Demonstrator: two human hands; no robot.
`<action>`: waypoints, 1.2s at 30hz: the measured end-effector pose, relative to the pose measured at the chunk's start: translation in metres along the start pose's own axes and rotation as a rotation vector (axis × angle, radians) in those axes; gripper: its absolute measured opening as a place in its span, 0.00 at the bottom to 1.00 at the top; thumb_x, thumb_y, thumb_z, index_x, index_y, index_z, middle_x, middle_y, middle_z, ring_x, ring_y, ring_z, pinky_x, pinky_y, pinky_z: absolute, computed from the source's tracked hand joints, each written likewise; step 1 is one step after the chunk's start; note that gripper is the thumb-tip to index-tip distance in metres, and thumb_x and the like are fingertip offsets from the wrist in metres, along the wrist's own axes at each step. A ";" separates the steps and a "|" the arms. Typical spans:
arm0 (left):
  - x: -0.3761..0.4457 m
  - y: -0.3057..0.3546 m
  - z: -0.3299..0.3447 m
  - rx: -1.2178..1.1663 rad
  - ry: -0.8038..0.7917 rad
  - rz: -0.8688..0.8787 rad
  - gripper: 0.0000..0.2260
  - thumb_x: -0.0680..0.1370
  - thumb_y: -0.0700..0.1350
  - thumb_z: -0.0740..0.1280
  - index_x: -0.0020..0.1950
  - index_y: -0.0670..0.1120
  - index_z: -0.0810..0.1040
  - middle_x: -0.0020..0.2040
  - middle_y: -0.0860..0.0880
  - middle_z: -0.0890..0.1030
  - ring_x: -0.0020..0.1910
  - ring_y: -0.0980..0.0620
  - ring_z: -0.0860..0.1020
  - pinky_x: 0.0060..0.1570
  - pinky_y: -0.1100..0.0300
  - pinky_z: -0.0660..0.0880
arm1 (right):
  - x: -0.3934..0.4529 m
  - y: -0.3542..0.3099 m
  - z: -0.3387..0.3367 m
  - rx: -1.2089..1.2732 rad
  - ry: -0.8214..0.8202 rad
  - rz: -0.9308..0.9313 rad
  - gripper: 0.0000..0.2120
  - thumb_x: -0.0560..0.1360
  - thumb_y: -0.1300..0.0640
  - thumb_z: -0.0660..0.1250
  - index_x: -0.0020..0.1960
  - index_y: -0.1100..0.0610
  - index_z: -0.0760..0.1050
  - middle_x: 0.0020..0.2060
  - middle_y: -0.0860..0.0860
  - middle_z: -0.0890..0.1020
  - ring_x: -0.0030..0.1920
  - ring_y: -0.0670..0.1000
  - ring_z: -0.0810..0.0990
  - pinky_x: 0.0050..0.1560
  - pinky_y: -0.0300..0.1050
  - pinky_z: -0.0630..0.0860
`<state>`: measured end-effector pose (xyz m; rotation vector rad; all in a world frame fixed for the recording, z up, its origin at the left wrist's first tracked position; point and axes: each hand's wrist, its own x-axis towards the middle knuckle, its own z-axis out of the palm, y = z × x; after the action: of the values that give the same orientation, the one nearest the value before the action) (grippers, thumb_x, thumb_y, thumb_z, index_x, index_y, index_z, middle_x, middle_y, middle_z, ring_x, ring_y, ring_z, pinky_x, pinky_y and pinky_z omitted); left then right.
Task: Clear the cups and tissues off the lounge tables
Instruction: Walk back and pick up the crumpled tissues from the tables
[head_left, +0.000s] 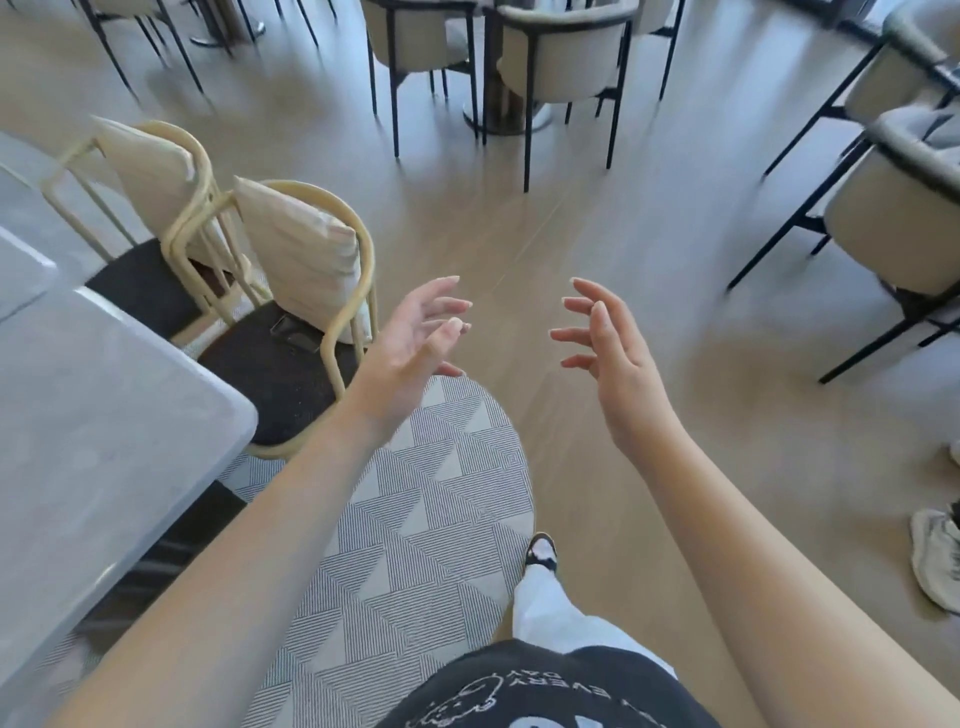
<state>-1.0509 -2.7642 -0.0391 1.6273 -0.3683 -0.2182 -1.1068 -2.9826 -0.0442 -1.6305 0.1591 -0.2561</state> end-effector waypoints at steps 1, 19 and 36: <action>0.019 -0.003 0.004 0.010 0.008 -0.010 0.29 0.77 0.59 0.65 0.76 0.49 0.69 0.64 0.50 0.79 0.62 0.54 0.80 0.48 0.55 0.82 | 0.020 0.004 -0.005 -0.002 -0.009 0.006 0.18 0.77 0.36 0.56 0.64 0.35 0.72 0.59 0.41 0.79 0.56 0.47 0.83 0.48 0.40 0.77; 0.310 -0.021 -0.020 0.052 0.130 -0.070 0.24 0.81 0.51 0.61 0.77 0.47 0.68 0.66 0.48 0.78 0.62 0.57 0.79 0.50 0.57 0.82 | 0.337 0.034 -0.009 -0.031 -0.192 0.048 0.16 0.79 0.37 0.55 0.65 0.33 0.72 0.59 0.40 0.79 0.55 0.48 0.83 0.52 0.44 0.77; 0.601 -0.039 -0.168 -0.027 0.200 -0.038 0.26 0.79 0.50 0.61 0.77 0.45 0.68 0.67 0.45 0.77 0.61 0.56 0.78 0.50 0.52 0.81 | 0.642 0.020 0.119 -0.055 -0.277 -0.004 0.21 0.80 0.38 0.54 0.70 0.41 0.70 0.60 0.42 0.79 0.56 0.49 0.83 0.54 0.46 0.78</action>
<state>-0.4287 -2.8250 -0.0158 1.6143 -0.1814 -0.0872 -0.4557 -3.0342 -0.0265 -1.7036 -0.0487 -0.0280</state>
